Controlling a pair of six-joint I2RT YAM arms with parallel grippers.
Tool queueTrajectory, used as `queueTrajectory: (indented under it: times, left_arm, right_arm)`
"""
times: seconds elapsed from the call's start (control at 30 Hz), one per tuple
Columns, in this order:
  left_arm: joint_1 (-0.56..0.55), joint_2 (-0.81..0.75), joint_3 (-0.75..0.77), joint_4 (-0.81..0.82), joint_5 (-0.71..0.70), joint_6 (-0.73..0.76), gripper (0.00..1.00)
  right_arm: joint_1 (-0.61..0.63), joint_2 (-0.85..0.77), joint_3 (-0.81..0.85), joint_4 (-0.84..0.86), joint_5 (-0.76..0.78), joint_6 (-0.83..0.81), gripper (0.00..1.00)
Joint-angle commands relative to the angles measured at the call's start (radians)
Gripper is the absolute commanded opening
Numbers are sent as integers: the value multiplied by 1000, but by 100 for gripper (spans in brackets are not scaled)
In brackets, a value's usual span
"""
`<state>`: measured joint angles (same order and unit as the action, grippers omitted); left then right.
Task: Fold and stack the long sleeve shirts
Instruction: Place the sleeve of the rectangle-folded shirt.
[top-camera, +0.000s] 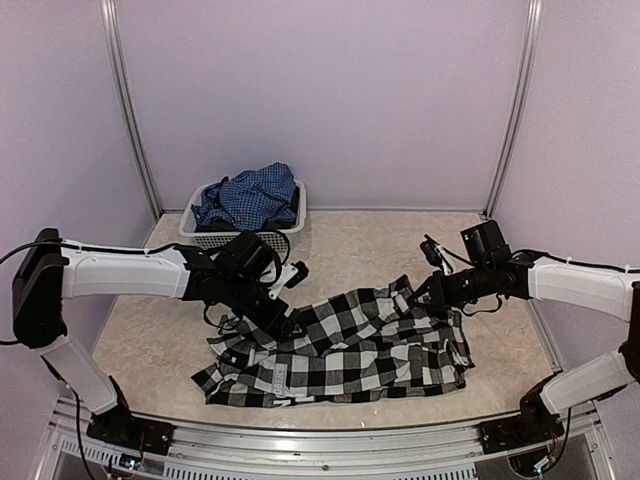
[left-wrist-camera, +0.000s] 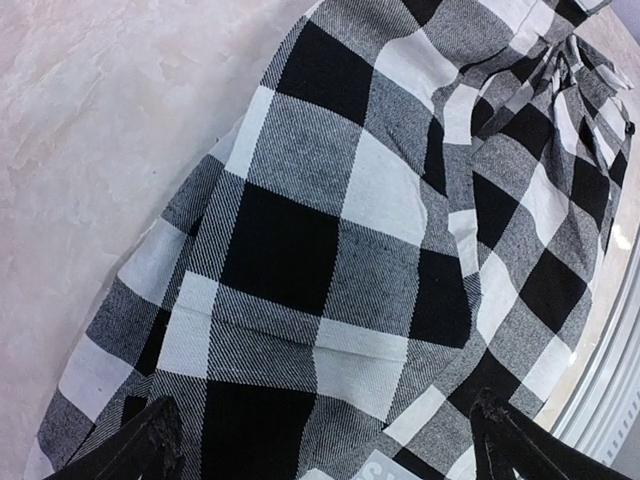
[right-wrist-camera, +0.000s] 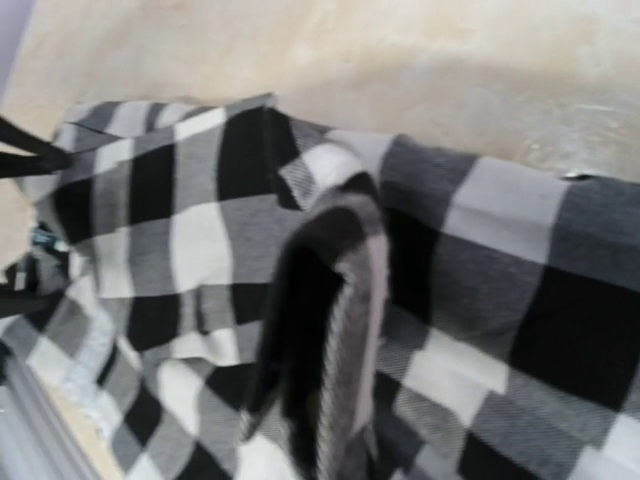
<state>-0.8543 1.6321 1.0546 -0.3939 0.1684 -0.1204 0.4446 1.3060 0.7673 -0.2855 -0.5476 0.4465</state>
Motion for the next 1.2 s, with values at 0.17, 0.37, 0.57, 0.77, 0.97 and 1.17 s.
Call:
queueTrajectory:
  times: [0.17, 0.37, 0.57, 0.77, 0.97, 1.17]
  left_arm:
    - [-6, -20, -11, -13, -95, 58, 95]
    - [-10, -10, -5, -18, -103, 66, 95]
    - [-12, 14, -1, -38, -135, 65, 96]
    - [-26, 65, 9, -89, -228, 60, 95]
    - [-39, 96, -3, -114, -309, 56, 95]
    - [-61, 142, 5, -133, -382, 56, 96]
  right_arm:
    - [-45, -56, 16, -97, -41, 1, 0]
    - [-83, -5, -10, -124, -5, -39, 0]
    - [-84, 86, -13, -87, 28, -73, 0]
    - [-84, 180, 4, -57, 92, -107, 0]
    - [-79, 160, 34, -118, 179, -145, 42]
    - [-6, 109, 81, -157, 257, -163, 81]
